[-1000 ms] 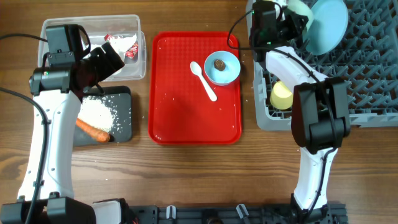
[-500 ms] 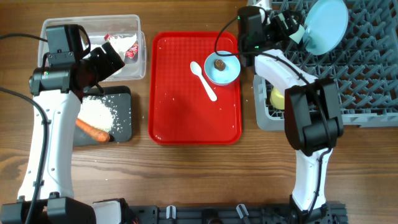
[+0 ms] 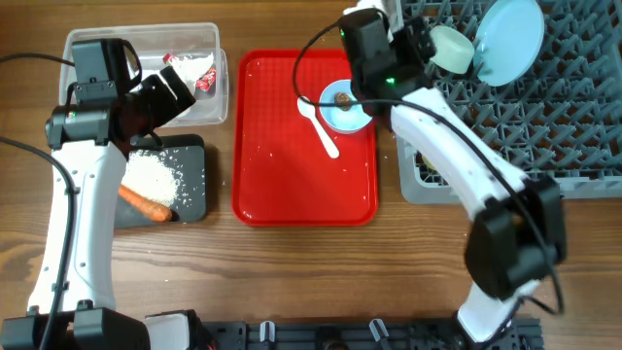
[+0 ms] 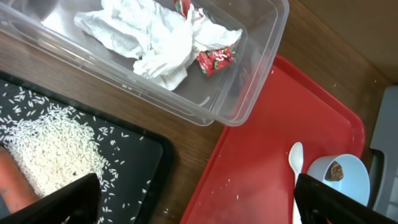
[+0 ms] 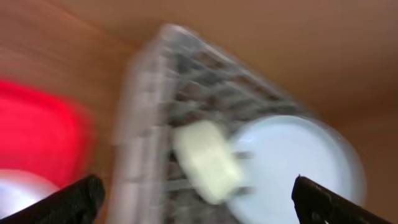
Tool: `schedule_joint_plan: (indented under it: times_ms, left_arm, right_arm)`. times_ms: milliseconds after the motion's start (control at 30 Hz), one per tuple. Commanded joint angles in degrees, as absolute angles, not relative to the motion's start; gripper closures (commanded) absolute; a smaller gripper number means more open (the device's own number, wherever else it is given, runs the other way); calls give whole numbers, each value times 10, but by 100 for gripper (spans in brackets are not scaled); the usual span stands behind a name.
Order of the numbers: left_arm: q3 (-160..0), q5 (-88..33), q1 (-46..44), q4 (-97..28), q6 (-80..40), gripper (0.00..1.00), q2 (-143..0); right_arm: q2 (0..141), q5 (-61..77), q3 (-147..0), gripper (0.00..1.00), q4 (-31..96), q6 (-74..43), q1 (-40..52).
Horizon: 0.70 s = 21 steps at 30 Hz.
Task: Sort waste into correct bins and load items into the dishwasher rack
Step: 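Reach left gripper to the light-blue bowl with mushroom and grasp it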
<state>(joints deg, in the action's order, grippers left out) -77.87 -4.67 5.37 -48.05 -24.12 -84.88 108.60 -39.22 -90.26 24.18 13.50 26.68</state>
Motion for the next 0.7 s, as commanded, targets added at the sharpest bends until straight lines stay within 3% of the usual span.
schedule_joint_plan:
  times_ms: [0,200,433,533,667]
  left_arm:
    - [-779,-68,45,-482,-209,0,-852]
    - [-779,-110,-51,-442,-63,0,-855]
    - [-790,-109,-230,-324,47,0,-959]
    - [-861,-108,-282,-333,92,0,-1056]
    - [-1005,-58,-330,-407,152,1,-1174]
  right_arm:
    - [1025,-124,-903,0,310,-15,259]
    - [882,-51,-903,0,366,-50,204]
    - [703,-33,-903,0,426,-110,36]
    - [665,-30,-903,0,471,-146,-22]
    - [662,-29,-903,0,519,-152,-30]
